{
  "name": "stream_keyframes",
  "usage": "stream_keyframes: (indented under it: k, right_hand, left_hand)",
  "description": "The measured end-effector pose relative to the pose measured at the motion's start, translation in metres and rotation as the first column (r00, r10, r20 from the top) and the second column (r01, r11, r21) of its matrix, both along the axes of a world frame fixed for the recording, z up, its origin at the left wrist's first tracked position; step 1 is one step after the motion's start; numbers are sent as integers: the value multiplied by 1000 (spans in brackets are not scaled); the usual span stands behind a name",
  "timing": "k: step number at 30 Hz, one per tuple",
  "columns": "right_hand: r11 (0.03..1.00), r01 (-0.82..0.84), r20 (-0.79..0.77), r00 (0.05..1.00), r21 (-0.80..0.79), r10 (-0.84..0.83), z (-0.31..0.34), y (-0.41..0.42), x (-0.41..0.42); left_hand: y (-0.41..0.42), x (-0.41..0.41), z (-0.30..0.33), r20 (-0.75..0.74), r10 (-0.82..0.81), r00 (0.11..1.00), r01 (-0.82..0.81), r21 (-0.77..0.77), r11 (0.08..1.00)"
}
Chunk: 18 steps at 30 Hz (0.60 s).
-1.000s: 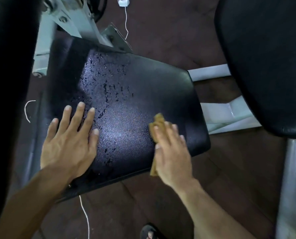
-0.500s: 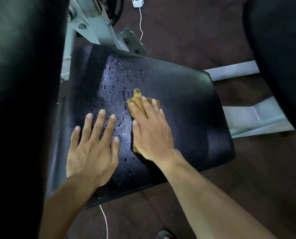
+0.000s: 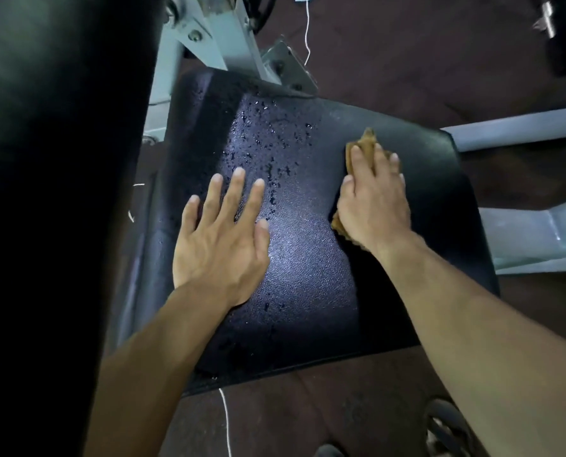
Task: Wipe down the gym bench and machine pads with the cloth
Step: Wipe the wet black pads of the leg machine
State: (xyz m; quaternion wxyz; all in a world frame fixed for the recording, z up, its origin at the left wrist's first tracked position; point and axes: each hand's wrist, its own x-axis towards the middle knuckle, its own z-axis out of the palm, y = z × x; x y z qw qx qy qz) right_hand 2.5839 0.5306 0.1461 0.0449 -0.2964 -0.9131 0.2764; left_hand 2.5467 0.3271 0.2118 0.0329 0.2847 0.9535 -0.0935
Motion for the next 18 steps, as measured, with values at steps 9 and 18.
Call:
stream_keyframes:
  k: [9,18]
  right_hand:
    - [930,-365,-135,920,49,369,17,-39,38]
    - [996,-67,-33,997,55,69,-17,60,-35]
  left_hand:
    - [6,3,1,-22,33,999,-33,-3,999]
    - [6,4,-5,-64,56,996,-58,-31,998]
